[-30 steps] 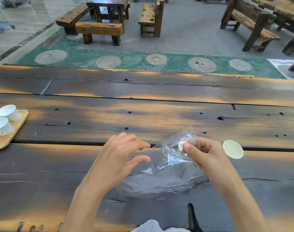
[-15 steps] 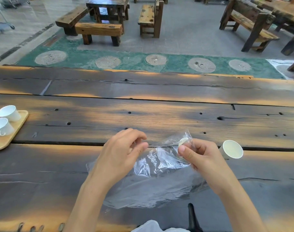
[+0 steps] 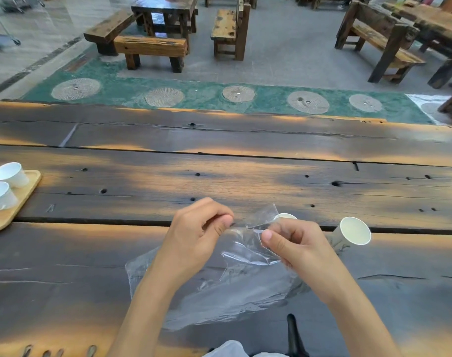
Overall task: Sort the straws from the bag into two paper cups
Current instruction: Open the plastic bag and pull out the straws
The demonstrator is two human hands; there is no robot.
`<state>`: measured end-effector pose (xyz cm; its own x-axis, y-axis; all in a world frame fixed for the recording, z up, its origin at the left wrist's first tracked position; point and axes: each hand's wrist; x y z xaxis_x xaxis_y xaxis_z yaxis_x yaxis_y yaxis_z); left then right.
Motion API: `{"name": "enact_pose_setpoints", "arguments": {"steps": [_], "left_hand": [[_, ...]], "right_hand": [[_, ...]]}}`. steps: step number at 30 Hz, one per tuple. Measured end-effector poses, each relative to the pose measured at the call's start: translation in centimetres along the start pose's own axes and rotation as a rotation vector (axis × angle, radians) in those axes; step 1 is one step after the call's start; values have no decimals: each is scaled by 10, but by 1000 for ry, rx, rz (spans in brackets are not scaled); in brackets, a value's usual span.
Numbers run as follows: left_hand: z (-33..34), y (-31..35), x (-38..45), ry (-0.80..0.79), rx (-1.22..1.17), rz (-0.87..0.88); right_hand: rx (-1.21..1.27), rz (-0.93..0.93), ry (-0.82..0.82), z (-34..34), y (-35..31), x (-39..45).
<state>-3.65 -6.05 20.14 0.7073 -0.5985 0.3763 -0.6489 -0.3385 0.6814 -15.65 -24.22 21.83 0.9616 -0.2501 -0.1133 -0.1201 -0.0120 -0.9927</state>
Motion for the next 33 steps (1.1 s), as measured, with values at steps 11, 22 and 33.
{"name": "enact_pose_setpoints", "arguments": {"steps": [11, 22, 33], "left_hand": [[13, 15, 8, 31, 20, 105], [-9, 10, 18, 185, -162, -248], [-19, -54, -17, 325, -444, -626]], "right_hand": [[-17, -23, -42, 5, -3, 1], [24, -92, 27, -3, 0, 2], [476, -265, 79, -15, -10, 18]]}}
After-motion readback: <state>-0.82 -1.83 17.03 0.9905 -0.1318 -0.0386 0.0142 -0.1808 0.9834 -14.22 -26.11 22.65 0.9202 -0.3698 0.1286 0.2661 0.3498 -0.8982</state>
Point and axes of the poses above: each hand's wrist, its own x-axis towards the middle knuckle, its own z-axis out of the palm, y = z × x, and after that the axes turned 10 degrees about x, right-handed
